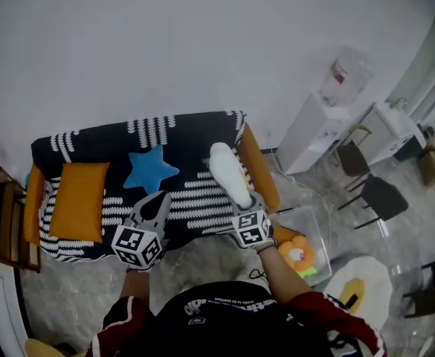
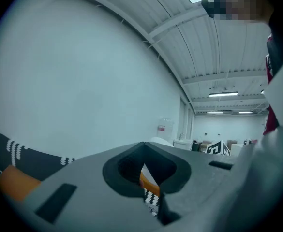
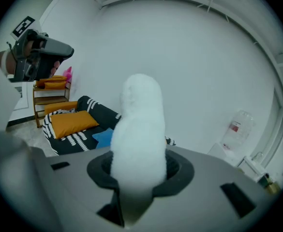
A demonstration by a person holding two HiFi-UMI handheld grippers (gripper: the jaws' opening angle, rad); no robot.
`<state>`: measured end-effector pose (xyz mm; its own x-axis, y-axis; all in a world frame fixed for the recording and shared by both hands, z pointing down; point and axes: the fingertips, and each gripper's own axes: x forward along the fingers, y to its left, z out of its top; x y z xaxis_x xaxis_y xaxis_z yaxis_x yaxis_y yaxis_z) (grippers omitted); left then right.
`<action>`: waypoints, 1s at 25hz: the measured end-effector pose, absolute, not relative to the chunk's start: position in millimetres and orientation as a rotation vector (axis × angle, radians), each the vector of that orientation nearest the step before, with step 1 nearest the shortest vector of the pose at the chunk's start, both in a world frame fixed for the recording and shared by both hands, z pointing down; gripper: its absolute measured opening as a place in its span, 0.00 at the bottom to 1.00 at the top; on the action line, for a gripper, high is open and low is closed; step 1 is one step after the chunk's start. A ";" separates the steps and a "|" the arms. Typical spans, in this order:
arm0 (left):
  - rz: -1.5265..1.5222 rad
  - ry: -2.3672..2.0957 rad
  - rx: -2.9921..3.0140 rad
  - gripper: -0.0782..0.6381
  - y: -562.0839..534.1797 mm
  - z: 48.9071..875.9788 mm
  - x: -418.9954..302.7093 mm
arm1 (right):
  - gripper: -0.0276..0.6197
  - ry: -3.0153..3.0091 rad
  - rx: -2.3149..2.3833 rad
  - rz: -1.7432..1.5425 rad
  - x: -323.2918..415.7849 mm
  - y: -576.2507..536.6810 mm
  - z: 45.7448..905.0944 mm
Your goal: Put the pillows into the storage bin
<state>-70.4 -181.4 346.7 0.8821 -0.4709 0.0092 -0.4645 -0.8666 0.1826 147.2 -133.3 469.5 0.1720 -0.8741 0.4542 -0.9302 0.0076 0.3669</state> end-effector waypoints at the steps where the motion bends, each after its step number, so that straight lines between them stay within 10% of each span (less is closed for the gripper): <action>1: -0.043 -0.685 2.882 0.11 -178.5 347.1 -56.1 | 0.26 -1.684 1.888 0.132 158.9 -125.9 469.5; 25: 0.210 0.041 3.024 0.11 -7.4 372.2 313.1 | 0.26 -1.250 2.307 0.505 470.2 131.0 537.5</action>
